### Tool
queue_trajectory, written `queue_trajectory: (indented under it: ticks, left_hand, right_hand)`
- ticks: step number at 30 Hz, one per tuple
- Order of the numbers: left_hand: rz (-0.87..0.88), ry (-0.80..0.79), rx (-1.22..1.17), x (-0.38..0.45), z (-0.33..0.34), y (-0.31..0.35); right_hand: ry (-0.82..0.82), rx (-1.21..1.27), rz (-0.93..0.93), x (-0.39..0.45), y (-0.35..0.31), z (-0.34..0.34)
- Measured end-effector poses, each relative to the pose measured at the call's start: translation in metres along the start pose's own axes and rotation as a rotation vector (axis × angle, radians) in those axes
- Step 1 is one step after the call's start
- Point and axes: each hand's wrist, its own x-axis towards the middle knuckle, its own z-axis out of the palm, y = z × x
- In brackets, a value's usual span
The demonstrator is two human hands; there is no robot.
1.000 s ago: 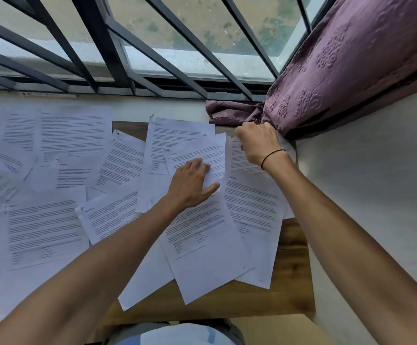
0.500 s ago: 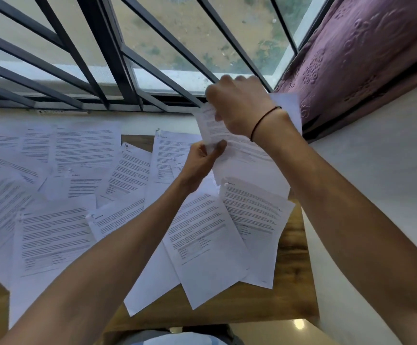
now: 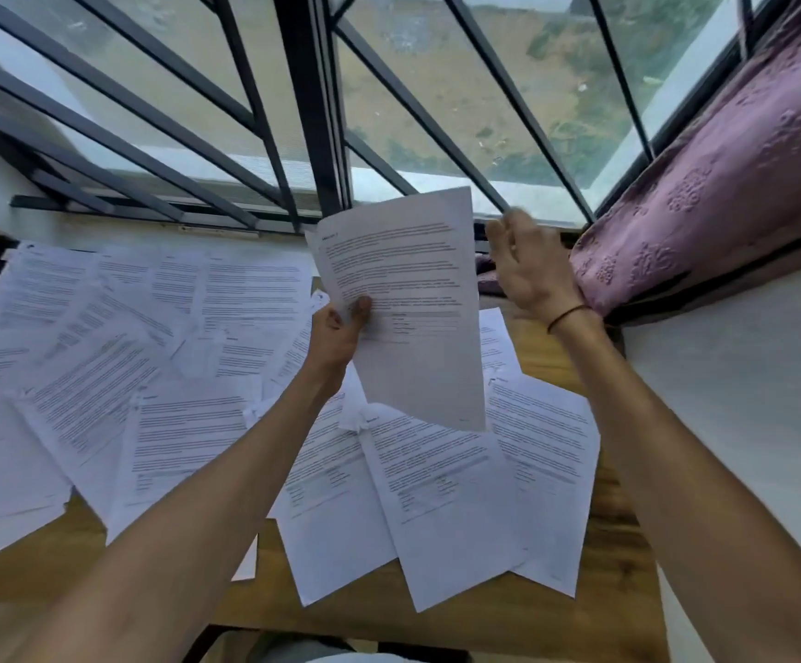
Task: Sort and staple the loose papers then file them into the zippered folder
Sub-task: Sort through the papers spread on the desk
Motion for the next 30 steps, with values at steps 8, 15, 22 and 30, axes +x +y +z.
queue_trajectory:
  ticks: [8, 15, 22, 30]
  left_hand:
    - [-0.097, 0.090, 0.027, -0.009, -0.041, -0.026]
    - [-0.128, 0.128, 0.023, -0.014, -0.066, -0.039]
    - [-0.142, 0.144, 0.047, -0.016, -0.074, -0.040]
    - [-0.163, 0.164, 0.067, -0.012, -0.092, -0.043]
  right_hand:
    - [-0.232, -0.045, 0.340, -0.044, 0.066, 0.106]
    - [-0.199, -0.276, 0.635, -0.051, 0.091, 0.141]
    - [-0.210, -0.336, 0.802, -0.043, 0.097, 0.156]
    - [-0.104, -0.150, 0.713, -0.027, 0.108, 0.146]
